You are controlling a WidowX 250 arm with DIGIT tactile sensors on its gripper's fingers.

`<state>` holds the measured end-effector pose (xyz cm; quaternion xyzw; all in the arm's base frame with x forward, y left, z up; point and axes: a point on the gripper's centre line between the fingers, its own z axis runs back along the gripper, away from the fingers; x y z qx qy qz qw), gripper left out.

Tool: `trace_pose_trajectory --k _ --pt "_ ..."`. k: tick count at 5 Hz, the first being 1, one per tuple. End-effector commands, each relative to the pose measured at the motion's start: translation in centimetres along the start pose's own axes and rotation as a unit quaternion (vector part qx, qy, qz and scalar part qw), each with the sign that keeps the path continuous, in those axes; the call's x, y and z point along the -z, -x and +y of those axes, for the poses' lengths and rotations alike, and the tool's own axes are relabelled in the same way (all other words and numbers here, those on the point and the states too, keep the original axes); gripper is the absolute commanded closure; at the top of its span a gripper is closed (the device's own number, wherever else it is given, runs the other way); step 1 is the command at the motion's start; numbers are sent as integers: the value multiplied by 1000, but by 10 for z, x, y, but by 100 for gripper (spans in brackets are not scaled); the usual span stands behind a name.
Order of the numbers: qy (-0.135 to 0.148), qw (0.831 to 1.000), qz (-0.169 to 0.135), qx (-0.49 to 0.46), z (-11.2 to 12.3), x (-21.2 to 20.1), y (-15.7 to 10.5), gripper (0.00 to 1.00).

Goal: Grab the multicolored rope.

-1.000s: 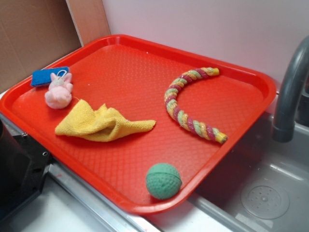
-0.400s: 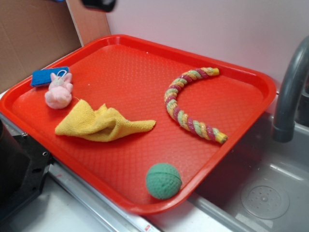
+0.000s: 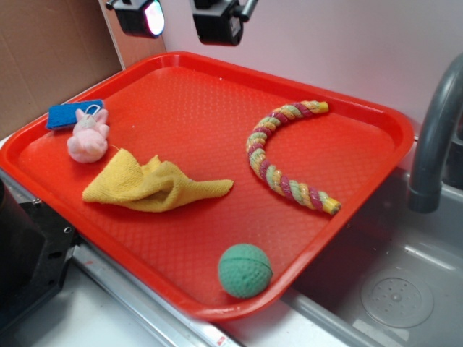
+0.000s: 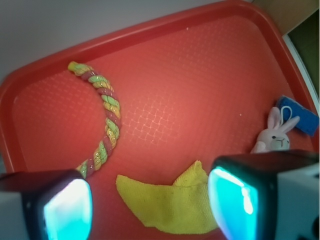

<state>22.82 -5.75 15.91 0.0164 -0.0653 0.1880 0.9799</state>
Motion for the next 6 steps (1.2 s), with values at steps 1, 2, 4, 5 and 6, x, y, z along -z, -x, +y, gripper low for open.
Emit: trace_pose_trajectory --k 1,2,4,5,6 --pt "18 1000 -23 -1 -2 -14 -10 0" --pt "14 998 7 -59 -29 38 -21 0" --pt "3 995 53 -89 -62 104 -29 0" --pt "0 992 84 -90 -56 122 -24 0" --pt "3 992 90 -85 -49 128 -22 0"
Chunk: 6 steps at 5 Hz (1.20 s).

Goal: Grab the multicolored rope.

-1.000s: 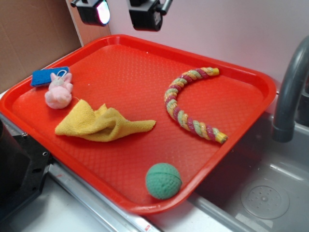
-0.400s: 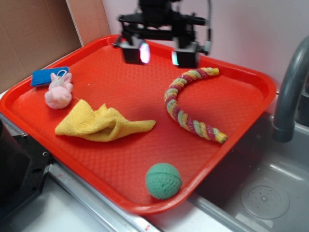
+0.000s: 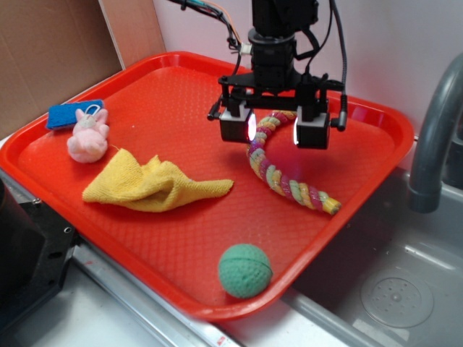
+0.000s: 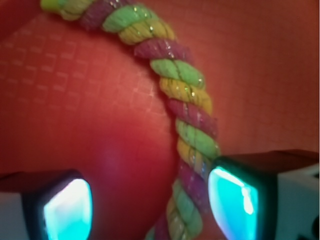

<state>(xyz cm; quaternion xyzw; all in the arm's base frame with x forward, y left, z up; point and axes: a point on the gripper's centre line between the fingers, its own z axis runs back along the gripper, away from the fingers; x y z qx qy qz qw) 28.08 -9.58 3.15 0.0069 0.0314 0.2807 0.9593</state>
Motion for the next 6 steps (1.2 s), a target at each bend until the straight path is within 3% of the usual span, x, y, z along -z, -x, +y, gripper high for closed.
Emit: trace_pose_trajectory --k 1,3,4,6 --pt "21 1000 -4 20 6 -4 -5 100" --pt "16 1000 1 13 6 -3 -6 100" --pt "30 999 -6 25 7 -9 -6 100" --pt "35 990 -79 113 25 -97 6 100"
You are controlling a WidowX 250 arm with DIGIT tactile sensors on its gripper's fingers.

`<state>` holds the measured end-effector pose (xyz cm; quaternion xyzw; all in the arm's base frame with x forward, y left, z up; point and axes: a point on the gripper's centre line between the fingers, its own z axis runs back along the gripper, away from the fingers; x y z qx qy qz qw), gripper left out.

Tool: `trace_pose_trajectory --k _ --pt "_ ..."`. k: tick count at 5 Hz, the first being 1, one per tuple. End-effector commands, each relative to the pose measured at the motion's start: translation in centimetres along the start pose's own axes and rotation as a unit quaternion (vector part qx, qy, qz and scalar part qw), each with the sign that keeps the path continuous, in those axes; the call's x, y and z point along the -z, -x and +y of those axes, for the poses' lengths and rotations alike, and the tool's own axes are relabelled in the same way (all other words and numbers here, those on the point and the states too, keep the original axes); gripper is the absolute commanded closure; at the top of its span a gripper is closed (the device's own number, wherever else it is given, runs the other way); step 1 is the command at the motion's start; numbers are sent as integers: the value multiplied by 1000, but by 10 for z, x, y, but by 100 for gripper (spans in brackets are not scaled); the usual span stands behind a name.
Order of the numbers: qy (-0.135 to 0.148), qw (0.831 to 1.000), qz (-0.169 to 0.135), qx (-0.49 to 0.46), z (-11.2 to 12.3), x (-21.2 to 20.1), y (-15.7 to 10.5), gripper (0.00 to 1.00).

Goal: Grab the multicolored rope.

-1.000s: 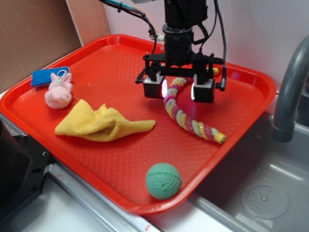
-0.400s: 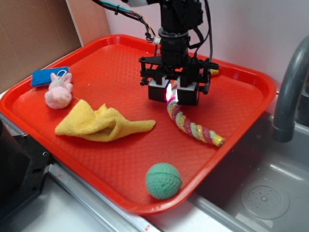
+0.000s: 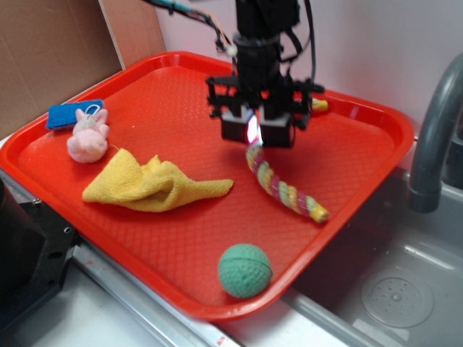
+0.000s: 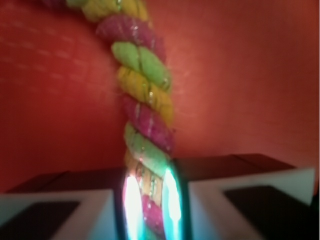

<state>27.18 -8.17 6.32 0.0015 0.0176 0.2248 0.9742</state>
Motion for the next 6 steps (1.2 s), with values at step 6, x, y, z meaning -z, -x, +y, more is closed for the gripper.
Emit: trace_pose_trajectory --k 6 --pt "-33 989 -103 104 95 -161 26 100"
